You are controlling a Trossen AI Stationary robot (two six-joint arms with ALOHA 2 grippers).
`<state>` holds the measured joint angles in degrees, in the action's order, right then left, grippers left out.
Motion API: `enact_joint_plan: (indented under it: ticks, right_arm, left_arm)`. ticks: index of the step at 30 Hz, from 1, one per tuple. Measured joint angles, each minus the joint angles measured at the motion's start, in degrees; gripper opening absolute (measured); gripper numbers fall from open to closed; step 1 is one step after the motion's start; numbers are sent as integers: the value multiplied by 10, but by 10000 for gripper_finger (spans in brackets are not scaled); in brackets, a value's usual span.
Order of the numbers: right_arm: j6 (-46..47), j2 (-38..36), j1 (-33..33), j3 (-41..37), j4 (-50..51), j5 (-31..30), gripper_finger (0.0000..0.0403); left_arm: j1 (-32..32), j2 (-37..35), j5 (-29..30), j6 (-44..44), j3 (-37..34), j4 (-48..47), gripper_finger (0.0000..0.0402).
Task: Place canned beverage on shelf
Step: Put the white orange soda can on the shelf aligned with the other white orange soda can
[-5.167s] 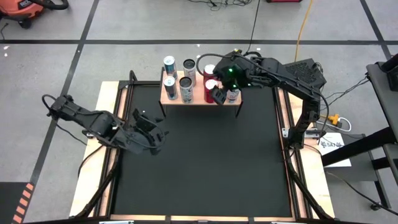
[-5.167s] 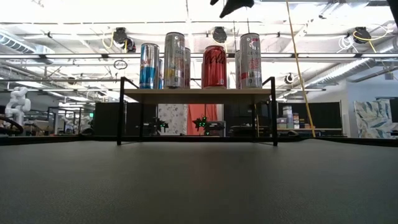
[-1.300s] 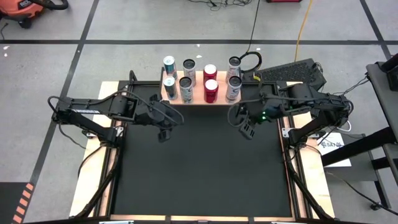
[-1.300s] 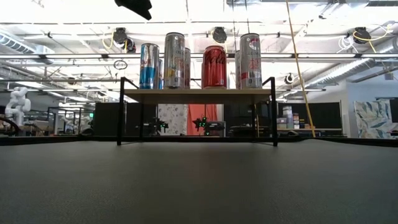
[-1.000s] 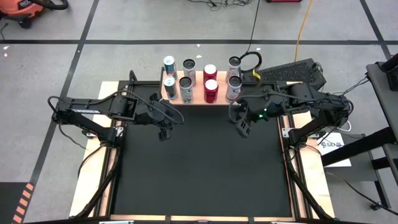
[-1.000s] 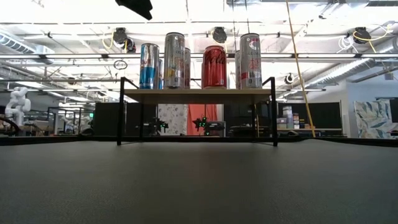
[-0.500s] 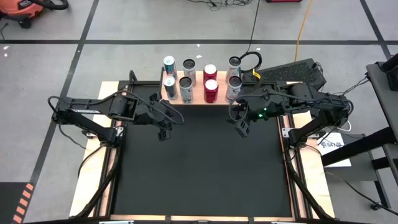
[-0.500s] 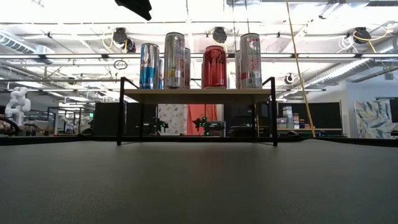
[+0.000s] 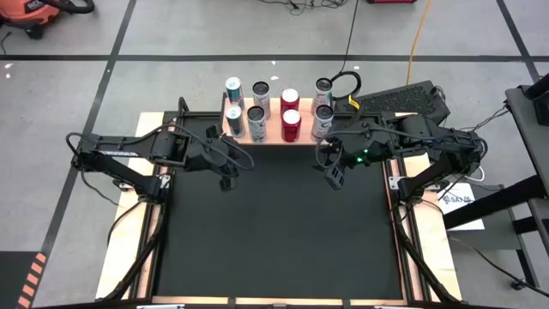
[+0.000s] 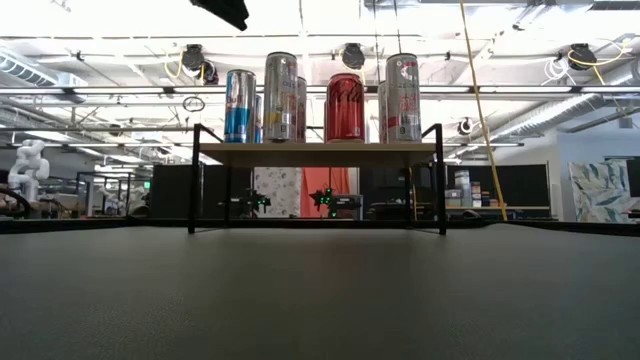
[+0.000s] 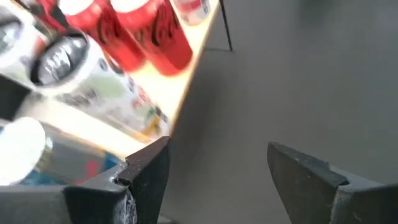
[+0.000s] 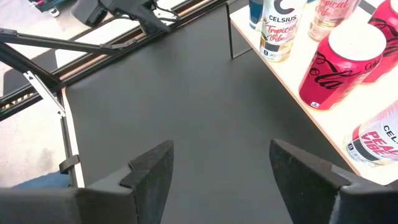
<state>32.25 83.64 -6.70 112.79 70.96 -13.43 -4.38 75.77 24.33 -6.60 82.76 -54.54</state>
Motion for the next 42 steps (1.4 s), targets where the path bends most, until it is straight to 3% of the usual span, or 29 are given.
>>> enact_joint_plan:
  ticks: [5,14,19,25,29,42]
  right_arm:
    - [0,0,0,0,0,0,247]
    - [0,0,0,0,0,0,247]
    - [0,0,0,0,0,0,247]
    - [0,0,0,0,0,0,247]
    - [-1,0,0,0,0,0,247]
    - [0,0,0,0,0,0,247]
  left_arm:
    - [21,0,-25,38,0,45,270]
    - [81,0,-139,40,-16,96,270]
    - [122,0,-192,40,-39,107,302]
    - [139,0,-195,55,-44,108,360]
    - [141,-2,-165,87,-44,108,383]
    - [191,-4,-173,102,-44,144,389]
